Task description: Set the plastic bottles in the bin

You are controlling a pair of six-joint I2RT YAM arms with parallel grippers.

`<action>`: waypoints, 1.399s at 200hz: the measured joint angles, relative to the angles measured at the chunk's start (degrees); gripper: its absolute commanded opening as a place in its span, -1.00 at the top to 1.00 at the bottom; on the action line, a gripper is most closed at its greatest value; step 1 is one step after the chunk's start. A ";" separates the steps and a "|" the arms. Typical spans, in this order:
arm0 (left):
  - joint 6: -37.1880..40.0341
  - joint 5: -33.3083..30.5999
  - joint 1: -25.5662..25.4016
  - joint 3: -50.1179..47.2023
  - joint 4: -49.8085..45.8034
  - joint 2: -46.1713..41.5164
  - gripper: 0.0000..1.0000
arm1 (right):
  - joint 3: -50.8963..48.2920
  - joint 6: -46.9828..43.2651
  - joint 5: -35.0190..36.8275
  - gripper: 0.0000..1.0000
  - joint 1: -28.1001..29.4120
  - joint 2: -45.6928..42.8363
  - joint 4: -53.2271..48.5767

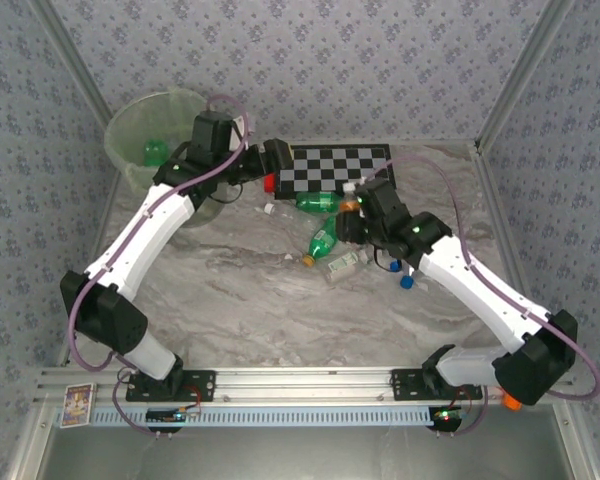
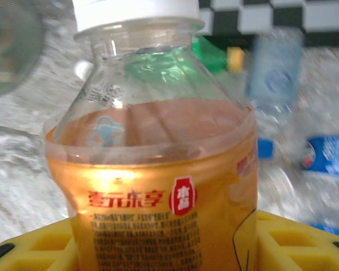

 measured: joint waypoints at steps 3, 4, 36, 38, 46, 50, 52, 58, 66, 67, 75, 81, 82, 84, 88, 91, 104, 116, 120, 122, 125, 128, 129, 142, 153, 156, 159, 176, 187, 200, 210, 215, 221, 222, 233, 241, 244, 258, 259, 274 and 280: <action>-0.09 0.50 0.00 -0.02 0.20 0.09 -0.61 | 0.68 -0.68 -0.39 -0.09 0.22 0.42 0.35; -0.24 0.72 0.00 -0.02 0.28 0.13 -0.61 | 0.83 -0.85 -0.48 -0.09 0.26 0.50 0.39; -0.87 5.99 0.00 -0.02 2.27 1.29 -0.53 | 5.64 -6.64 -4.59 -0.08 2.12 3.74 3.52; -0.98 6.34 0.00 -0.02 2.43 1.38 -0.52 | 5.84 -6.95 -4.83 -0.07 2.23 3.89 3.72; -1.09 7.58 0.00 -0.02 3.13 1.62 -0.50 | 6.56 -7.80 -5.53 -0.07 2.51 4.48 4.09; -1.16 8.13 0.00 -0.02 3.48 1.70 -0.50 | 6.99 -8.15 -5.99 -0.07 2.60 4.83 4.28; -1.22 8.44 0.00 -0.02 3.65 1.79 -0.49 | 7.21 -8.31 -6.14 -0.07 2.64 5.01 4.28; -1.27 9.31 0.00 -0.02 4.22 1.88 -0.49 | 7.87 -8.74 -6.54 -0.06 2.75 5.53 4.33; -1.25 10.27 0.00 -0.04 4.81 1.90 -0.47 | 8.90 -9.25 -7.39 -0.07 2.73 6.34 4.35; -1.27 10.45 0.00 -0.04 4.94 1.90 -0.47 | 9.01 -9.29 -7.43 -0.06 2.73 6.43 4.35; -1.25 11.45 0.00 -0.07 5.57 1.90 -0.46 | 9.88 -9.60 -8.04 -0.06 2.73 7.23 4.50; -1.22 12.09 0.00 -0.07 6.05 1.90 -0.46 | 10.38 -9.73 -8.61 -0.07 2.73 7.76 4.59; -1.22 12.26 0.00 -0.07 6.21 1.90 -0.46 | 10.43 -9.75 -8.68 -0.06 2.73 7.80 4.61; -1.22 12.50 -0.02 -0.09 6.43 1.90 -0.45 | 10.51 -9.81 -8.85 -0.06 2.73 7.96 4.68; -1.22 12.87 -0.02 -0.15 6.80 1.90 -0.45 | 10.69 -9.97 -9.14 -0.07 2.73 8.15 4.74; -1.20 13.18 -0.02 -0.20 6.99 1.90 -0.45 | 10.84 -9.99 -9.44 -0.07 2.73 8.33 4.74; -1.07 14.38 -0.13 -0.57 7.74 1.90 -0.42 | 11.26 -10.16 -10.40 -0.06 2.73 8.79 4.79; -0.79 15.26 -0.35 -0.96 8.04 1.95 -0.37 | 11.72 -10.23 -11.04 -0.06 2.73 9.14 4.79; -0.59 15.54 -0.48 -0.96 7.93 2.05 -0.35 | 11.96 -10.32 -11.23 -0.06 2.73 9.33 4.79; -0.44 15.65 -0.57 -0.96 7.96 2.12 -0.35 | 12.07 -10.32 -11.37 -0.06 2.73 9.42 4.81; -0.42 15.72 -0.68 -0.96 7.93 2.23 -0.33 | 12.22 -10.34 -11.50 -0.06 2.73 9.53 4.85; -0.15 15.87 -0.76 -0.96 7.98 2.29 -0.32 | 12.37 -10.36 -11.65 -0.06 2.73 9.64 4.87; -0.04 15.89 -0.79 -0.96 7.98 2.32 -0.32 | 12.44 -10.34 -11.72 -0.06 2.73 9.70 4.90; 0.72 16.20 -1.16 -0.96 7.65 2.93 -0.24 | 12.98 -10.40 -12.20 -0.06 2.73 10.16 4.92; 1.20 16.39 -1.44 -0.94 7.21 3.52 -0.15 | 13.18 -10.56 -12.48 -0.06 2.73 10.43 5.03; 1.55 16.52 -1.51 -0.94 6.99 3.76 -0.11 | 13.18 -10.58 -12.52 -0.06 2.73 10.49 5.03; 1.49 16.57 -1.53 -0.94 6.75 3.89 -0.07 | 13.18 -10.58 -12.57 -0.06 2.73 10.54 5.05; 2.43 17.11 -1.75 -0.81 6.38 4.44 0.04 | 13.18 -10.60 -12.85 -0.06 2.73 11.02 4.44; 2.75 17.09 -1.81 -0.57 5.79 4.44 0.22 | 13.18 -10.60 -12.90 -0.06 2.73 11.30 4.48; 3.04 17.11 -1.88 -0.04 5.20 4.44 0.41 | 13.18 -10.62 -13.07 -0.07 2.73 11.39 4.46; 3.43 16.94 -1.92 0.55 4.79 4.44 0.43 | 13.20 -10.60 -13.07 -0.13 2.73 11.41 4.59; 3.50 16.90 -1.92 0.79 4.66 4.46 0.48 | 13.27 -10.62 -13.09 -0.24 2.73 11.39 4.72; 3.50 16.79 -1.90 1.03 4.61 4.46 0.53 | 13.42 -10.95 -13.22 -0.34 2.73 11.39 4.87; 3.54 16.70 -1.90 1.07 4.59 4.46 0.53 | 13.44 -10.97 -13.25 -0.36 2.73 11.39 4.90; 3.52 16.46 -1.90 1.68 4.15 4.48 0.54 | 13.68 -10.51 -13.20 -0.67 2.73 11.39 5.01; 3.54 16.09 -1.90 2.34 3.69 4.48 0.54 | 13.79 -10.62 -13.03 -1.00 2.71 11.39 5.01; 3.54 15.96 -1.90 2.60 3.58 4.48 0.54 | 13.81 -10.56 -12.87 -0.99 2.67 11.39 5.01; 3.91 15.39 -1.81 4.07 2.95 4.48 0.54 | 13.81 -10.54 -12.44 -0.99 2.56 11.39 4.94; 3.96 15.37 -1.79 4.15 2.89 4.48 0.54 | 13.81 -10.54 -12.41 -0.99 2.56 11.39 4.94; 4.24 15.06 -1.36 5.79 2.47 4.48 0.54 | 13.84 -10.54 -11.89 -0.99 2.49 11.39 4.94; 4.44 14.75 -1.07 6.38 2.25 4.48 0.53 | 13.84 -10.54 -11.69 -0.99 2.45 11.39 4.92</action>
